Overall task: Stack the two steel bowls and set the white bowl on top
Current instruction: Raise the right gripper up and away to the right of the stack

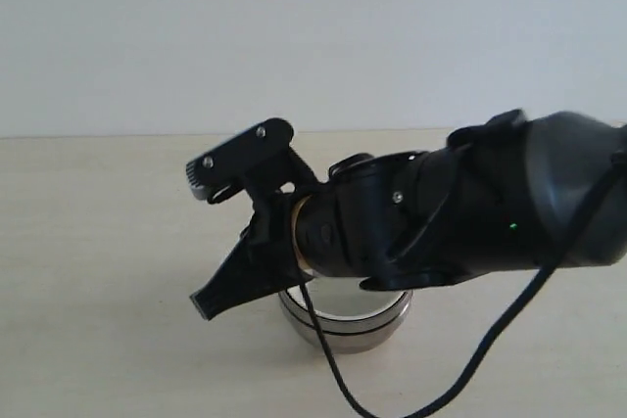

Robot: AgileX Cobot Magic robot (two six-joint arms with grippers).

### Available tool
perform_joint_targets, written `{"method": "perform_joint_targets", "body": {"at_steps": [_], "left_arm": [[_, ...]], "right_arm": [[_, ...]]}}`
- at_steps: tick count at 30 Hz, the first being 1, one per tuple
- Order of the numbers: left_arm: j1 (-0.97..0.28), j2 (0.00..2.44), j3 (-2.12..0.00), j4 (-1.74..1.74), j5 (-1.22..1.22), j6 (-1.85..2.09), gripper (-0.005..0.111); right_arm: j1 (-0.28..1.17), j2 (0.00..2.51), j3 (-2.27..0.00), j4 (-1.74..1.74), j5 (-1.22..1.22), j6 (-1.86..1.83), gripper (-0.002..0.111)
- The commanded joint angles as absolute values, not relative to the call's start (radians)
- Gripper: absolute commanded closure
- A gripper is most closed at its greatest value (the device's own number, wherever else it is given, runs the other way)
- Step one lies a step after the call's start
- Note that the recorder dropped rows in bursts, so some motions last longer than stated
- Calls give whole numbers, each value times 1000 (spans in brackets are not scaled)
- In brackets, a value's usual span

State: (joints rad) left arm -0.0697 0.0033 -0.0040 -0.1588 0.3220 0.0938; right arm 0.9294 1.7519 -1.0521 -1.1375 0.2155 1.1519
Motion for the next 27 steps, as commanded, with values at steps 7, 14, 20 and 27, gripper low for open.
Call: {"method": "perform_joint_targets", "body": {"at_steps": [7, 14, 20, 27], "left_arm": [[-67, 0, 0, -160, 315, 97, 74], [-67, 0, 0, -160, 315, 97, 74], [-67, 0, 0, -160, 315, 97, 74], [-67, 0, 0, -160, 315, 97, 74]], "right_arm": [[929, 1489, -1048, -837, 436, 767, 108], [929, 1314, -1022, -742, 548, 638, 108], [929, 1127, -911, -747, 504, 633, 108], [929, 889, -818, -745, 504, 656, 108]]}}
